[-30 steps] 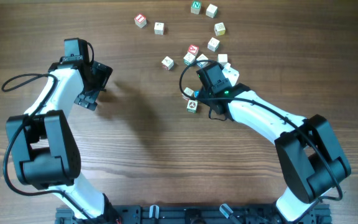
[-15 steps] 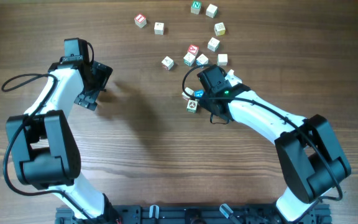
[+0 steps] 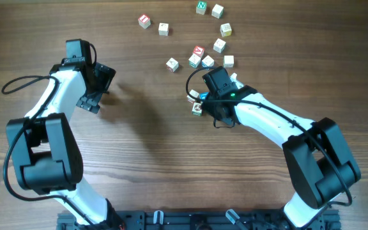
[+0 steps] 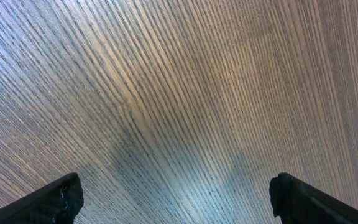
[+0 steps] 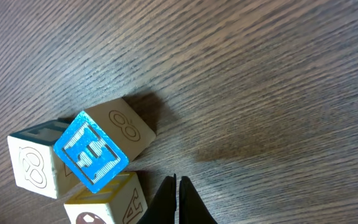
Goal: Form a circle
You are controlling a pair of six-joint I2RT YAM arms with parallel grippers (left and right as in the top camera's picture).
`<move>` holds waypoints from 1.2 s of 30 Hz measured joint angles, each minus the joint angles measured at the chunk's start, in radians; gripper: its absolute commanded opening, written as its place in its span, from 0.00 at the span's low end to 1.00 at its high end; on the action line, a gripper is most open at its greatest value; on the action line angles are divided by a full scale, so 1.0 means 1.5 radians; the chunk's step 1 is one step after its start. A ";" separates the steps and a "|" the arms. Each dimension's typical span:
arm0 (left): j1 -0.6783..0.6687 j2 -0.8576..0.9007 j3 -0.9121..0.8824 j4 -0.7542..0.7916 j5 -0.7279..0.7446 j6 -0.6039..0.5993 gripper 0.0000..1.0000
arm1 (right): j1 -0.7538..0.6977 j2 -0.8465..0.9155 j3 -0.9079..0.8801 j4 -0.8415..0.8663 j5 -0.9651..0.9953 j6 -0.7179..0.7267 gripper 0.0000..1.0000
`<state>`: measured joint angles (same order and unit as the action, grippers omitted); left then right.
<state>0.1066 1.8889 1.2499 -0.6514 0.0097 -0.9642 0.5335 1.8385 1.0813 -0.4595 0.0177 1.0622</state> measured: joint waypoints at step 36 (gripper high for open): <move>0.000 0.000 0.000 0.000 0.000 0.000 1.00 | 0.022 0.000 -0.013 0.038 -0.013 -0.027 0.04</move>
<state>0.1066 1.8889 1.2499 -0.6514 0.0097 -0.9642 0.5671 1.8385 1.0622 -0.4019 -0.0017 1.0218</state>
